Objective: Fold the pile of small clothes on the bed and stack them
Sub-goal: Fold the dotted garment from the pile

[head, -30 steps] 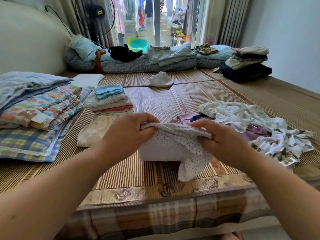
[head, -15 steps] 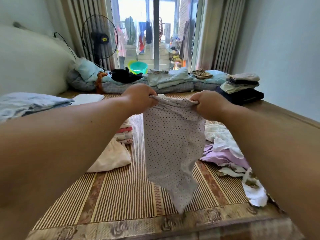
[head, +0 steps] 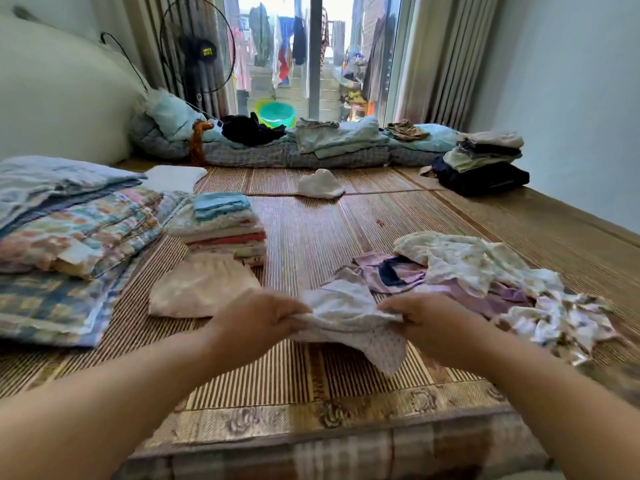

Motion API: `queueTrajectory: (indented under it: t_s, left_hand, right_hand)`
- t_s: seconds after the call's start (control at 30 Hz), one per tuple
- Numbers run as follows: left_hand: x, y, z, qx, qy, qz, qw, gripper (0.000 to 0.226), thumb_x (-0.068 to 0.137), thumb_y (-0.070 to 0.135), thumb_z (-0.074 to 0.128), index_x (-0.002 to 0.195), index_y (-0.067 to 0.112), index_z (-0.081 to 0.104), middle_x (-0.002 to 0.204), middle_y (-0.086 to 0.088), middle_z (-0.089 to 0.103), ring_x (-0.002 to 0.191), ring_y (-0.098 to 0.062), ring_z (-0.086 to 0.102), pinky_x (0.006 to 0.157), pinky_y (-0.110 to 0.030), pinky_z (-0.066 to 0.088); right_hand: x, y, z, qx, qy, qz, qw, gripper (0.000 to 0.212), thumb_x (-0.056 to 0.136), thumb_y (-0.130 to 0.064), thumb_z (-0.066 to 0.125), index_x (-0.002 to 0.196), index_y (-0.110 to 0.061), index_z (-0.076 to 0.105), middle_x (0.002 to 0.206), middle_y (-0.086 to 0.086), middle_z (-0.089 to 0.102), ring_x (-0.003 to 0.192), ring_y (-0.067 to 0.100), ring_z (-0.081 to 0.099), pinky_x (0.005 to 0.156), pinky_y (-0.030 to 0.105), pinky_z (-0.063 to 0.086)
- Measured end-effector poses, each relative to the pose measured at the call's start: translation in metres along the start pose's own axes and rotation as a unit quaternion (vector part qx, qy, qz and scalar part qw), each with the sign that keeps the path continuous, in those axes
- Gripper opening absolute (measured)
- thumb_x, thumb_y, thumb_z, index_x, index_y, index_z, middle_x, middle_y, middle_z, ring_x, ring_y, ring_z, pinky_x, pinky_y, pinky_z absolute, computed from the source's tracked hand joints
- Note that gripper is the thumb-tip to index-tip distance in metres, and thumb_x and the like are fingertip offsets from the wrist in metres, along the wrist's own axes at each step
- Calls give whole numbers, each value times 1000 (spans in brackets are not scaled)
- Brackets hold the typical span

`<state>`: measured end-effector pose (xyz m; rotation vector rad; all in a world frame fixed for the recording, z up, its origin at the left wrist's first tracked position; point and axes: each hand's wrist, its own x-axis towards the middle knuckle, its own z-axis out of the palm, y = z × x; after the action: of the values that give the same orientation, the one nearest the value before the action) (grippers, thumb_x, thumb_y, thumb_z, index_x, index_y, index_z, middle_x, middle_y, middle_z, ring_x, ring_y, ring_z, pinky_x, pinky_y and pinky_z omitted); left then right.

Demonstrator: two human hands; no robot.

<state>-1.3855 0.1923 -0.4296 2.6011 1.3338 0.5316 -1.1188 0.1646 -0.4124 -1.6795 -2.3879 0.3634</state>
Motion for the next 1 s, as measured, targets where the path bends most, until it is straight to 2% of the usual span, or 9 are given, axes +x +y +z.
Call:
queueTrajectory:
  t_s: [0.13, 0.23, 0.3, 0.43, 0.57, 0.67, 0.73, 0.87, 1.0]
  left_hand:
    - [-50, -6, 42, -73, -179, 9, 981, 38, 82, 60, 55, 102, 31, 70, 89, 11, 69, 81, -3, 60, 70, -15, 45]
    - [-57, -5, 46, -101, -230, -19, 968, 20, 88, 41, 64, 103, 30, 70, 89, 10, 69, 79, -2, 63, 78, -22, 51]
    - [-47, -3, 40, -125, -242, -48, 961, 13, 91, 34, 62, 93, 25, 71, 77, 10, 65, 65, -2, 56, 69, -23, 48]
    - [-4, -4, 21, -183, -180, -128, 958, 20, 96, 34, 54, 79, 28, 64, 68, 8, 60, 53, 2, 51, 52, -14, 42]
    - [55, -26, 26, -287, -55, -227, 929, 26, 96, 36, 53, 113, 20, 65, 101, -4, 66, 88, -15, 63, 74, -29, 57]
    - [80, -43, 46, -302, -51, -314, 898, 54, 97, 43, 47, 142, 15, 40, 136, -17, 51, 116, -32, 55, 97, -48, 50]
    - [81, -48, 66, -262, -85, -333, 902, 64, 95, 44, 52, 147, 12, 32, 141, -16, 47, 122, -30, 52, 102, -41, 46]
    - [64, -47, 94, -251, -103, -304, 913, 56, 90, 28, 65, 139, 17, 40, 93, 3, 58, 64, -7, 56, 52, -16, 46]
    - [51, -51, 108, -244, -78, -299, 919, 72, 84, 28, 70, 145, 31, 31, 106, -3, 61, 75, -15, 65, 54, -20, 51]
  right_hand:
    - [-33, 4, 56, 48, -185, 5, 982, 20, 93, -27, 56, 100, -43, 64, 95, -15, 67, 92, 5, 63, 85, 24, 49]
    - [-37, 0, 59, 106, -254, 28, 961, 18, 92, -21, 54, 87, -35, 63, 89, -12, 66, 87, 7, 62, 80, 25, 50]
    - [-28, 0, 54, 170, -268, 58, 947, 16, 95, -19, 52, 89, -25, 65, 87, -10, 66, 79, 6, 60, 70, 18, 48]
    - [16, 16, 42, 333, -194, 103, 917, 15, 92, -6, 47, 103, -3, 57, 93, 7, 61, 76, 16, 60, 73, 29, 53]
    - [74, 30, 39, 477, -42, 202, 854, 28, 97, -15, 47, 124, -13, 48, 108, 14, 60, 91, 29, 62, 80, 45, 55]
    - [98, 37, 52, 392, 45, 296, 870, 52, 98, -46, 41, 143, -21, 33, 136, 15, 48, 121, 36, 50, 89, 45, 46]
    - [90, 35, 62, 304, 66, 297, 903, 62, 97, -54, 38, 148, -20, 27, 148, 12, 38, 132, 33, 39, 101, 45, 38]
    - [65, 21, 83, 101, 85, 188, 973, 71, 80, -68, 55, 138, -31, 38, 136, -2, 48, 121, 18, 48, 98, 42, 46]
    - [78, 15, 95, 0, 42, 157, 987, 22, 88, -47, 58, 101, -30, 61, 101, -9, 56, 89, 9, 53, 78, 29, 49]
